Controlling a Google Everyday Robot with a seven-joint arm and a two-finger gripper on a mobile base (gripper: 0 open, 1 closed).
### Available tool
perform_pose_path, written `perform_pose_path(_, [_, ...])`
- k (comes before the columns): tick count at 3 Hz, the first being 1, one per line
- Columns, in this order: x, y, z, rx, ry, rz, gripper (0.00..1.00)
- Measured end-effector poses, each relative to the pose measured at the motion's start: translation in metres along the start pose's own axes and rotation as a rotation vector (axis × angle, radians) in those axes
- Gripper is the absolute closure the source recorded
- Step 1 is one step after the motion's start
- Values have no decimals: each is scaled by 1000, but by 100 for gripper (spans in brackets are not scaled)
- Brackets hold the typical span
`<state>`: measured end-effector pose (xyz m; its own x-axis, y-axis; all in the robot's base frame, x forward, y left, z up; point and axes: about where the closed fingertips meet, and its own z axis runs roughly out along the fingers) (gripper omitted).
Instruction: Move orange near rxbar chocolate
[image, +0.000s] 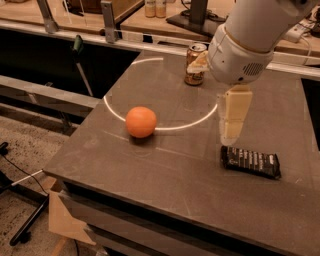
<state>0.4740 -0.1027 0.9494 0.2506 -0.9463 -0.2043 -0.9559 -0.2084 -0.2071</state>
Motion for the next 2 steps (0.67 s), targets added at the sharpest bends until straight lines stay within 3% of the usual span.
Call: perform_pose_path(2, [4, 2, -4, 14, 3, 21, 0])
